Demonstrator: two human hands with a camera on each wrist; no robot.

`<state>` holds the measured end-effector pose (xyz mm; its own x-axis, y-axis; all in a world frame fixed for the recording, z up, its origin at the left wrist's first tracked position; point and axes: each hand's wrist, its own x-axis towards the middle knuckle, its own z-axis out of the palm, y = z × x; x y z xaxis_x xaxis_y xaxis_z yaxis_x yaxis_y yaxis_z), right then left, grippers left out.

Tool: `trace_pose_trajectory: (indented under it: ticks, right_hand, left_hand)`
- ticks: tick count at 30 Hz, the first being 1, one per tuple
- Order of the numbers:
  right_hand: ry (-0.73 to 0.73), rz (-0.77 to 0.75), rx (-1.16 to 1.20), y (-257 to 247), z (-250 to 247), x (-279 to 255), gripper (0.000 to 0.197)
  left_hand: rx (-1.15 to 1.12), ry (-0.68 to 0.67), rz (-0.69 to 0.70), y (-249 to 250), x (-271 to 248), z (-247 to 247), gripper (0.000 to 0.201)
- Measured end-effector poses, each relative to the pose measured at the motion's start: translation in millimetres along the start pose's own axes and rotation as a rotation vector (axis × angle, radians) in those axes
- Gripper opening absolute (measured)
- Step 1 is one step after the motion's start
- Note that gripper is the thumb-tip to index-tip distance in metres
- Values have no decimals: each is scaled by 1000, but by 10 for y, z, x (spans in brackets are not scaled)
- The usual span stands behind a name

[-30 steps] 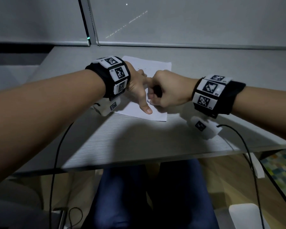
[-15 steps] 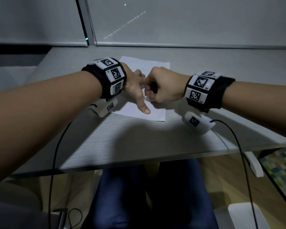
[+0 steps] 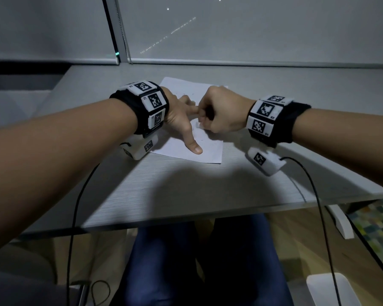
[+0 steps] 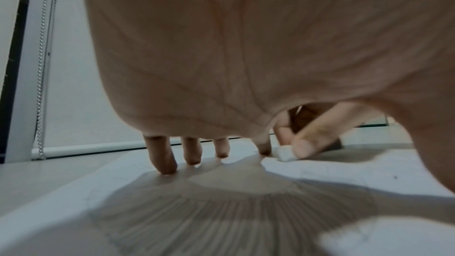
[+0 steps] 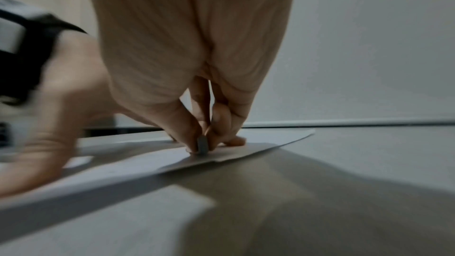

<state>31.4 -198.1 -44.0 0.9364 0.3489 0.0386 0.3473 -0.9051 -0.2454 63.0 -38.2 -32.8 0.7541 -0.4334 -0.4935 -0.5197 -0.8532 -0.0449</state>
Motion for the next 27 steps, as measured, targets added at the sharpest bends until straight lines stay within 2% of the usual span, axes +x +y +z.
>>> trace_pose_trajectory:
  ticks: [3, 10, 13, 17, 22, 24, 27]
  right_hand:
    - [26, 80, -7, 111, -48, 70, 5]
    - [-73, -95, 48, -149, -3, -164, 6]
    - [-41, -68, 10, -49, -37, -73, 7]
    - [-41, 74, -24, 124, -131, 124, 11]
    - [-71, 38, -91, 189, -159, 152, 6]
    - [-77, 18, -150, 235, -129, 92, 9]
    - [-115, 27, -265, 239, -145, -73, 14]
  left_hand:
    - [-7, -6, 12, -14, 15, -1, 132]
    - [-16, 10, 10, -31, 40, 5, 118]
    - [-9, -2, 19, -39, 56, 16, 128]
    - [-16, 7, 24, -40, 52, -1, 140]
    - [-223, 39, 166, -281, 11, 49, 153]
    - [-187, 115, 153, -365, -75, 62, 146]
    - [-11, 221, 94, -500, -158, 25, 119]
